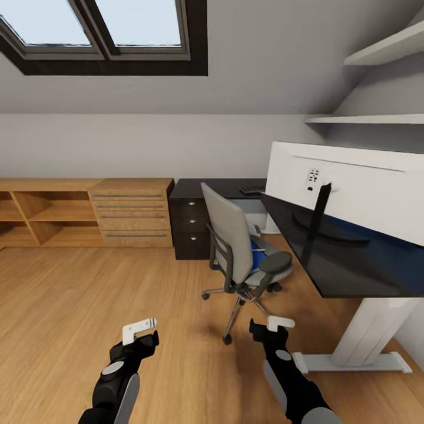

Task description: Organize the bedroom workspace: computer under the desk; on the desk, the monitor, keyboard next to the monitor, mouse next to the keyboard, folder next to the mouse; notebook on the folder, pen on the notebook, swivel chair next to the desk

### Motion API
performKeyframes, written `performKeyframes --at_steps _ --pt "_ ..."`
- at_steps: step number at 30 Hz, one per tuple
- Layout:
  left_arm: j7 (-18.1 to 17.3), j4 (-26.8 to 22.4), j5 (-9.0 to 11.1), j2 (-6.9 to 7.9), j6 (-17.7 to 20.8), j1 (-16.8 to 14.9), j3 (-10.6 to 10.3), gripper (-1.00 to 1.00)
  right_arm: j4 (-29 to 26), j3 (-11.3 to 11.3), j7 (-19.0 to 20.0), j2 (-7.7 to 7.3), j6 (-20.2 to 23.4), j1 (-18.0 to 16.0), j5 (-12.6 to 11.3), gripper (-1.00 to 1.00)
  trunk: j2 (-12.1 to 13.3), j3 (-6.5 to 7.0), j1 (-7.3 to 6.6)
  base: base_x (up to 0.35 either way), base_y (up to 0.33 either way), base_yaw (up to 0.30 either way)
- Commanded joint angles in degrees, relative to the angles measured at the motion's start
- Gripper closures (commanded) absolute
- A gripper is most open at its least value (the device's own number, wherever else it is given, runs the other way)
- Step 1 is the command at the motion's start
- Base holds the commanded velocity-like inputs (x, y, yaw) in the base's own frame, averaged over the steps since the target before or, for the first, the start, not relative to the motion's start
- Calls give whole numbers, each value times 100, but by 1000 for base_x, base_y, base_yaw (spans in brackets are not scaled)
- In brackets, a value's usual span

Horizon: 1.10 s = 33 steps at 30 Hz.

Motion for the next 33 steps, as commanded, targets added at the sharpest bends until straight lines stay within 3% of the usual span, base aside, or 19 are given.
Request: performKeyframes --at_steps 1,2,5,7,11,13,17,26,30,33 --pt "54 -46 60 2 14 -4 -7 -100 135 -5 -13 -64 -16 -71 -30 -100 -44 -24 22 0 0 0" --pt "54 -88 60 3 14 -4 -5 -100 540 -10 -14 -185 -13 -369 -33 -100 -84 -42 44 0 0 0" --pt "54 -117 60 3 15 -4 -2 -100 1440 -12 -15 -342 -28 -1043 -44 -100 -205 -96 110 0 0 0" --pt "54 -126 60 6 15 -4 6 -100 2283 -12 -16 -434 -45 -1703 -35 -100 -285 -132 154 0 0 0" --pt "54 -131 60 5 18 -4 12 -100 2721 9 -130 -467 -22 -2128 -12 -100 -445 -204 242 0 0 0" --pt "54 -132 60 4 21 -4 13 -100 2816 20 -381 -467 -14 -2217 -2 -100 -526 -239 286 0 0 0" --pt "54 -134 60 4 29 -4 13 -100 2879 20 -521 -467 -37 -2259 -5 -100 -686 -311 373 0 0 0" --pt "54 -142 68 4 58 1 13 -100 3078 -54 -579 -484 -499 -2278 -94 -100 -1047 -473 571 0 0 0" --pt "54 -135 63 4 53 26 13 -100 3073 -196 -575 -745 -497 -2279 -263 -100 -1207 -545 659 0 0 0" --pt "61 -101 47 4 31 31 13 -100 3059 -235 -502 -833 -511 -2279 -377 -100 -1328 -598 725 0 0 0"
